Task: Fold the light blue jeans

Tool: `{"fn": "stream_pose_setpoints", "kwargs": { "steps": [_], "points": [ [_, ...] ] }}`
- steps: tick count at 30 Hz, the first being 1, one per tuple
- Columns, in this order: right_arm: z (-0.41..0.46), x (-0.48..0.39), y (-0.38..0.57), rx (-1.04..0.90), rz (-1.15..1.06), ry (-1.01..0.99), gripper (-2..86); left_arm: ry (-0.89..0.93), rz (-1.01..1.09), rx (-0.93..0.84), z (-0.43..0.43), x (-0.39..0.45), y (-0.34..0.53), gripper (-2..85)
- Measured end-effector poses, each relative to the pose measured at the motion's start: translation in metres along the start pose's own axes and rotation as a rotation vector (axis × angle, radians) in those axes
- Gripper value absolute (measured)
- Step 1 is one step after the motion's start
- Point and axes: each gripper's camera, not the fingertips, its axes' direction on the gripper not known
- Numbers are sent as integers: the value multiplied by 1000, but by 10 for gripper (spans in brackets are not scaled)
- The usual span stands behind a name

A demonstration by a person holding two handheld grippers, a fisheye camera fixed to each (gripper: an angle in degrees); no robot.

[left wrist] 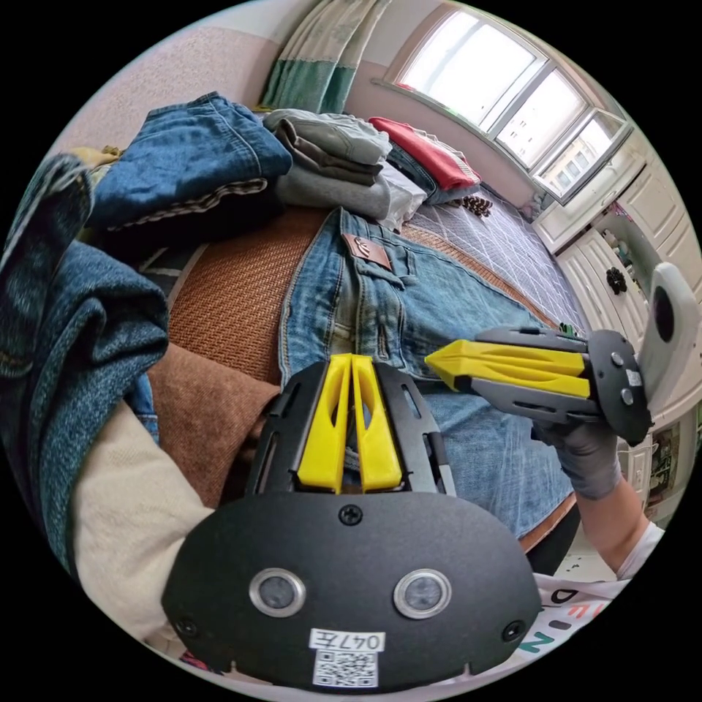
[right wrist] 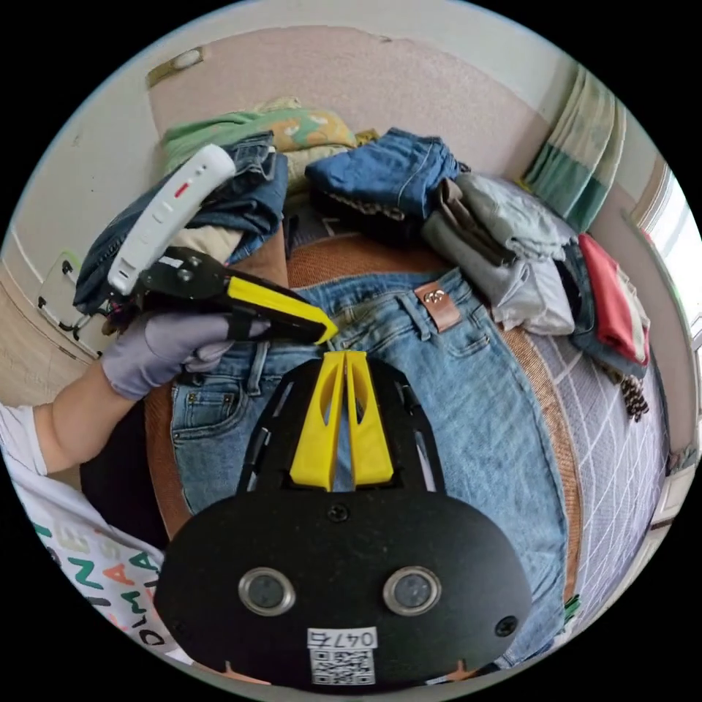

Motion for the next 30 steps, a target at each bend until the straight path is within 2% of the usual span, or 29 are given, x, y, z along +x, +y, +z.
{"fn": "stream_pose_setpoints", "kwargs": {
  "steps": [3,5,9,12,15,20,22,24,26,30],
  "points": [
    [22,-8,-6,-105,-30,85,-10,5,0,1,0,-8,-1,-10],
    [53,-5,-2,-202,-32,67,-12,3,4,1,0,-13,-3,-10],
    [51,10,7,-171,26,7,-12,9,7,5,-3,-20,-6,-10],
    [34,9,14,-46,44,8,-12,2,21,18,-10,-23,-10,-10],
    [67,10,15,-105,52,-11,-13,-11,19,15,-13,-30,-14,-10],
    [52,26,26,-88,111,-98,-13,14,22,1,-17,-44,-25,-10],
    [45,22,47,-32,150,-74,-12,9,26,-2,-19,-47,-29,-10],
    [69,19,62,-90,163,-94,-12,6,26,-4,-21,-52,-34,-10],
    [60,23,83,-29,216,-119,-13,10,23,-6,-23,-58,-39,-10],
    [10,20,148,77,303,-44,-12,13,19,-3,-32,-67,-48,-10]
  ]
}}
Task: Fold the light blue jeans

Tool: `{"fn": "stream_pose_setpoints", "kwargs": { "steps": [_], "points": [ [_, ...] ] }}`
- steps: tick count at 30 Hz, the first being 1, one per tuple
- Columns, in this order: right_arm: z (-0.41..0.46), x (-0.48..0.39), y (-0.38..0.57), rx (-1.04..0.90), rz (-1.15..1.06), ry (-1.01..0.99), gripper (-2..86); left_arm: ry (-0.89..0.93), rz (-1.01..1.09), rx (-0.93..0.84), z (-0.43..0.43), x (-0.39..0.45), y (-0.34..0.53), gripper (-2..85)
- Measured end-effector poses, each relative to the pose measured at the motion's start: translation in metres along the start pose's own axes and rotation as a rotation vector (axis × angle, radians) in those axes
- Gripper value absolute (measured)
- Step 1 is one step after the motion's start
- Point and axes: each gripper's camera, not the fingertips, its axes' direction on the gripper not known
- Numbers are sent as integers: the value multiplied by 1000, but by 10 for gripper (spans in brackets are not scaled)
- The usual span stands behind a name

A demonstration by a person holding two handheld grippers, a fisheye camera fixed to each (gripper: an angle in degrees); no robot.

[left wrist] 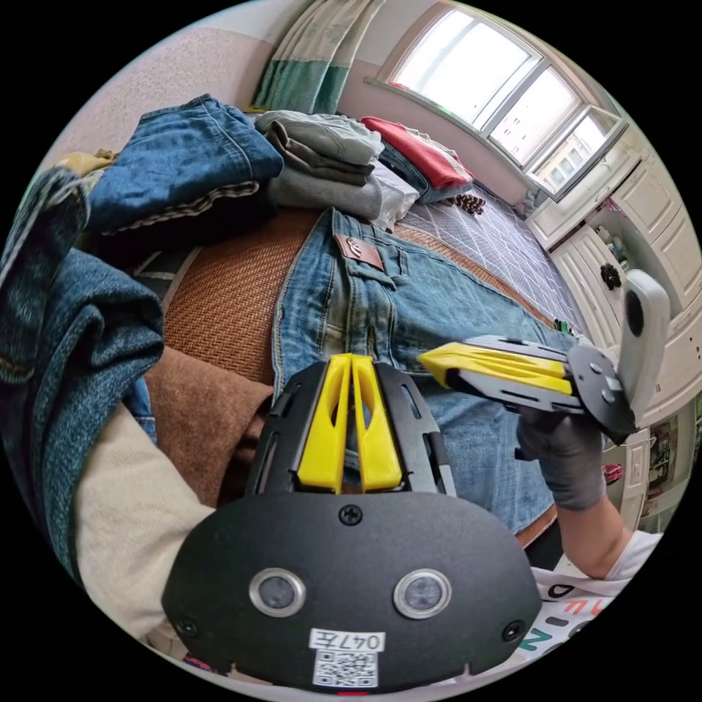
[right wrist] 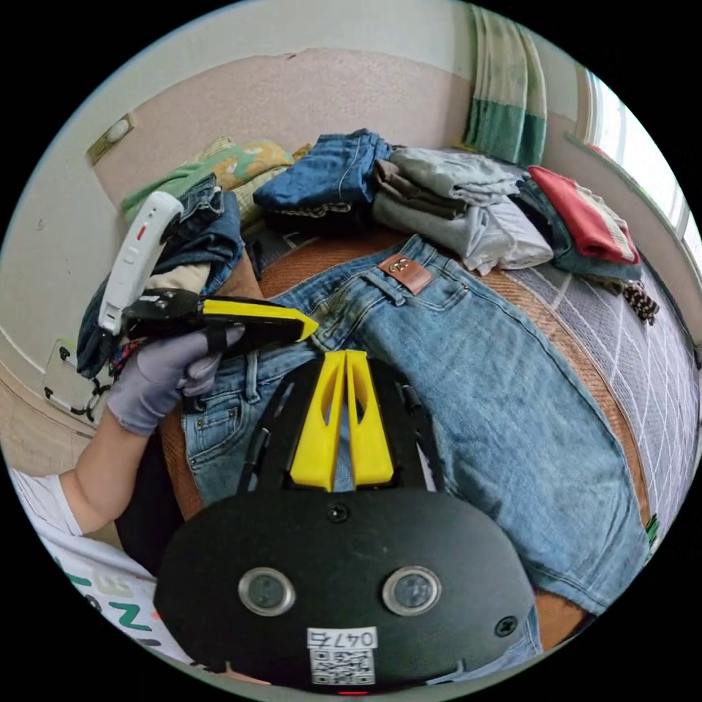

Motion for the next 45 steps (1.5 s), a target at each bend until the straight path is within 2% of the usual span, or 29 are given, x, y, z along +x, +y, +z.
{"fn": "stream_pose_setpoints", "kwargs": {
  "steps": [3,5,8,11,13,15,17,19,23,25,26,28,30,32,34,40,45],
  "points": [
    [1,17,43,-34,48,87,-12,0,-1,-2,-8,-6,-9,-10],
    [27,30,58,-111,67,49,-12,-4,0,-1,-16,-9,-16,-10],
    [8,37,74,-109,111,-11,-12,-21,6,3,-26,-12,-24,-10],
    [-22,18,103,-10,86,74,-12,-34,12,1,-36,-14,-34,-10],
    [7,16,128,-156,53,73,-12,-35,16,0,-43,-17,-41,-10],
    [-23,20,155,-95,114,33,-12,-27,14,-2,-49,-21,-47,-10],
    [-84,12,195,61,107,31,-12,-13,8,0,-59,-28,-55,-10],
    [-171,-12,279,254,6,89,-11,-2,2,3,-66,-32,-61,-10],
    [-260,-23,440,273,24,362,-7,10,33,24,-88,-32,-74,-10],
    [-312,-12,567,268,187,512,-6,73,90,72,-105,-22,-74,-10],
    [-324,-8,600,260,241,546,-6,153,130,141,-121,-13,-69,-10],
    [-362,6,734,222,489,650,-5,263,200,236,-144,1,-56,-9],
    [-385,11,831,209,673,699,-5,254,268,264,-161,20,-42,-8],
    [-401,11,917,221,824,743,-4,146,326,246,-181,45,-29,-4],
    [-408,15,1006,226,974,752,3,132,320,230,-201,57,-28,5],
    [-390,30,1125,323,1120,630,29,268,108,275,-277,36,6,63],
    [-366,42,1168,357,1157,587,43,185,-149,249,-306,-15,40,77]
  ]
}}
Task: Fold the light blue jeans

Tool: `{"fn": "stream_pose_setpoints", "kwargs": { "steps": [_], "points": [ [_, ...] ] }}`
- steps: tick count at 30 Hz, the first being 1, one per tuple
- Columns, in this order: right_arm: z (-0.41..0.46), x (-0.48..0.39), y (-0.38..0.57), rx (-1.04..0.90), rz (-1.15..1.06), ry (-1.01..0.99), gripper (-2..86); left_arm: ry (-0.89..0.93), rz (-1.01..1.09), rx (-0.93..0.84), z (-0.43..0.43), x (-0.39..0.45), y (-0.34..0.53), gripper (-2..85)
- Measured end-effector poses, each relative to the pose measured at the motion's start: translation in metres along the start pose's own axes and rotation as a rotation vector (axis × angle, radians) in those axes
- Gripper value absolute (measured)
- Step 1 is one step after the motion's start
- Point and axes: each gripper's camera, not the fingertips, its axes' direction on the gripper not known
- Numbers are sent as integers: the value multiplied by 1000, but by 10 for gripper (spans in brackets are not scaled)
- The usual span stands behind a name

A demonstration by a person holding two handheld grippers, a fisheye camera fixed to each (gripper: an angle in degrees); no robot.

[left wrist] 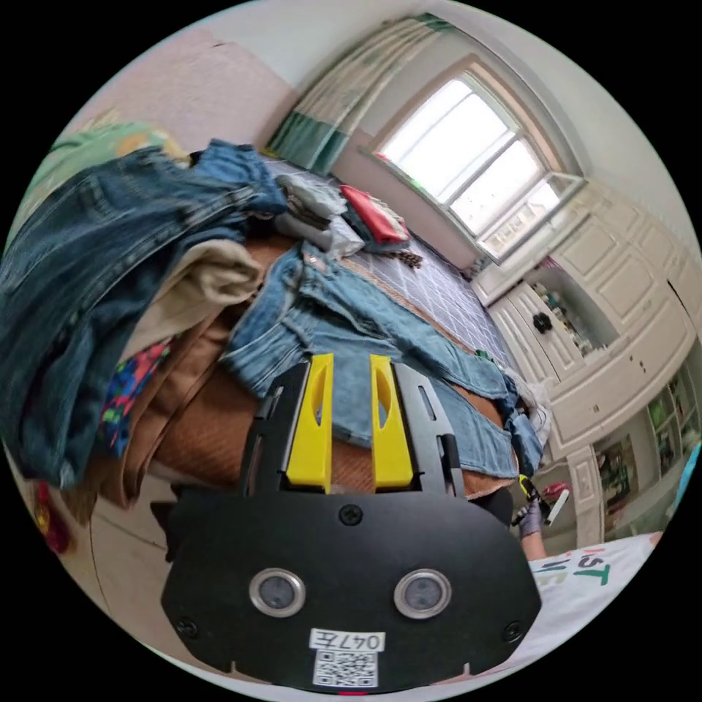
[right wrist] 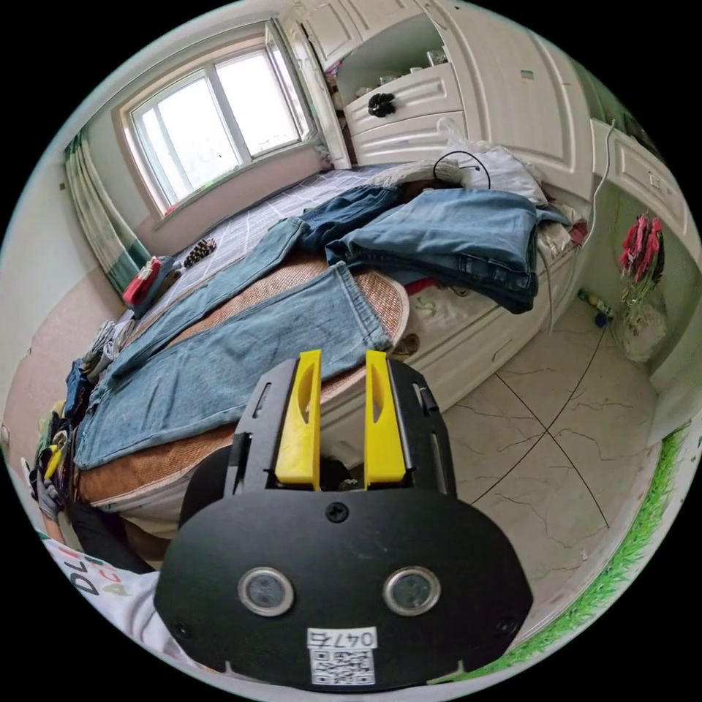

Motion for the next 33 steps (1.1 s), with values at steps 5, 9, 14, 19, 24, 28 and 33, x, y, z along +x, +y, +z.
{"fn": "stream_pose_setpoints", "kwargs": {
  "steps": [5,9,14,19,24,28,33],
  "points": [
    [10,6,5,16,8,-59,24,36,-81,-18,-6,-3,-12,48],
    [8,-32,-9,77,-88,-119,24,-7,52,-128,35,52,-45,9],
    [44,-97,-38,29,-239,-198,55,-13,290,-365,161,165,-84,-9],
    [93,-180,-78,51,-406,-211,73,-101,401,-483,270,241,-90,-10],
    [168,-246,-136,4,-502,-127,74,-412,527,-552,348,282,-74,-10],
    [246,-281,-197,-58,-445,-102,77,-340,430,-523,360,274,-80,-10],
    [338,-313,-235,-194,-336,-20,66,-305,419,-579,382,272,-90,-10]
  ]
}}
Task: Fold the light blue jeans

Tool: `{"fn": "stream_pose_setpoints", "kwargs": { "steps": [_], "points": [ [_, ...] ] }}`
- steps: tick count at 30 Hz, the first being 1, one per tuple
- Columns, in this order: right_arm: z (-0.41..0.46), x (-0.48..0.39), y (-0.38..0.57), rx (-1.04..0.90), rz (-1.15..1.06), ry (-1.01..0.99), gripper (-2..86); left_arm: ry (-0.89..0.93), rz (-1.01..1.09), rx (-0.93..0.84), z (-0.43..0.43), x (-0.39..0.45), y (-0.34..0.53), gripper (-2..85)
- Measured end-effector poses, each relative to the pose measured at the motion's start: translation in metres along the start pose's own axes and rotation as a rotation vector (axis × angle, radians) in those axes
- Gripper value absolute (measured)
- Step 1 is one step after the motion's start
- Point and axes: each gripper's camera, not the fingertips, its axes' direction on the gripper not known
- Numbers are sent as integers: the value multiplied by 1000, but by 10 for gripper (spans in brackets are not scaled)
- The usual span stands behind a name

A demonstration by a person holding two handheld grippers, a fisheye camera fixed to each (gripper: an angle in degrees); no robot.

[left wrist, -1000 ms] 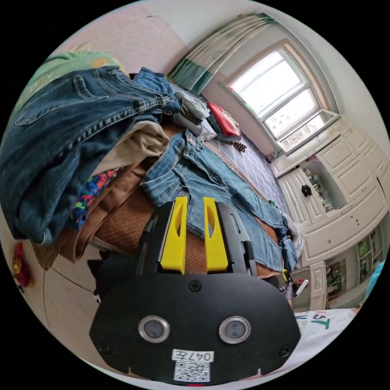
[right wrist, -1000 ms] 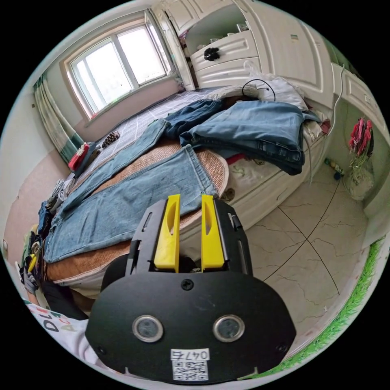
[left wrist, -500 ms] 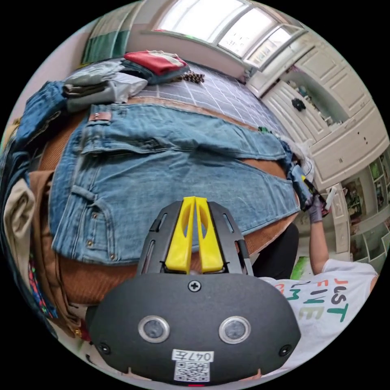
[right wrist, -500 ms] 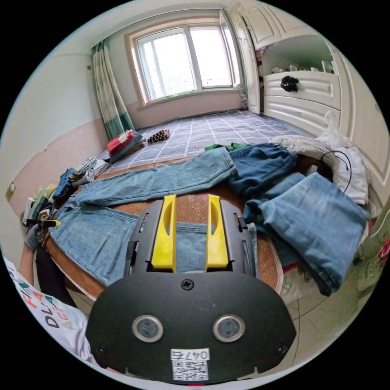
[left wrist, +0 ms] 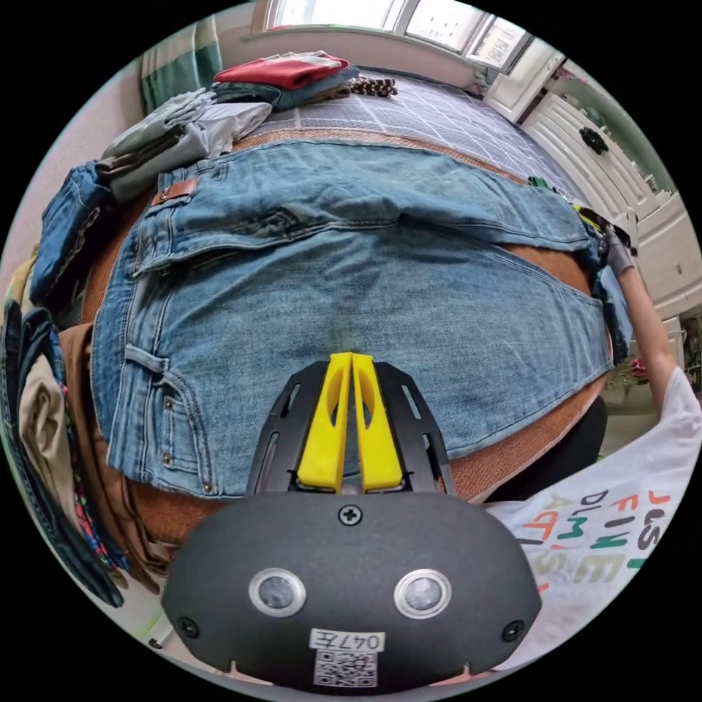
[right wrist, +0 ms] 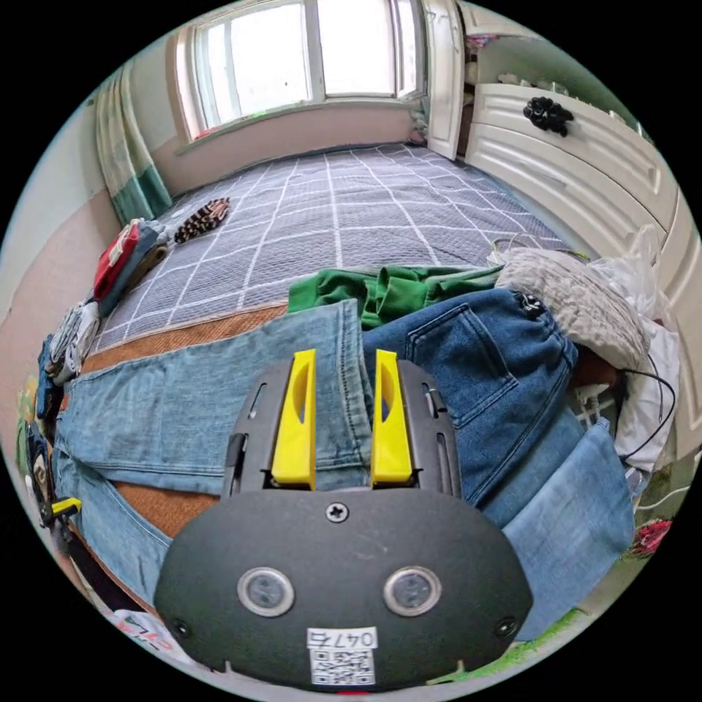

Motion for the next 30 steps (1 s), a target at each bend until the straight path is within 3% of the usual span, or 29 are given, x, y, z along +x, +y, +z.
{"fn": "stream_pose_setpoints", "kwargs": {
  "steps": [2,5,8,10,13,17,23,27,30],
  "points": [
    [27,-14,-8,-84,22,-30,45,-27,24,-51,9,7,-14,-10],
    [5,-62,6,-2,-83,-90,8,-17,9,-62,20,4,-19,-10],
    [-61,-131,65,156,-411,-295,2,43,-43,-25,29,-11,-10,-10],
    [-119,-181,159,206,-835,-433,-1,71,-66,-5,36,-19,-4,-9],
    [-153,-198,273,58,-1086,-464,-3,109,-95,23,47,-32,6,-8],
    [-119,-184,358,-198,-1011,-232,-3,236,-169,71,64,-65,27,9],
    [-114,-142,413,-75,-560,-291,6,652,-329,271,76,-121,78,59],
    [-119,-142,449,-38,-408,-226,28,622,-325,377,45,-138,77,64],
    [-127,-143,473,-5,-339,-205,50,572,-346,414,20,-155,30,69]
  ]
}}
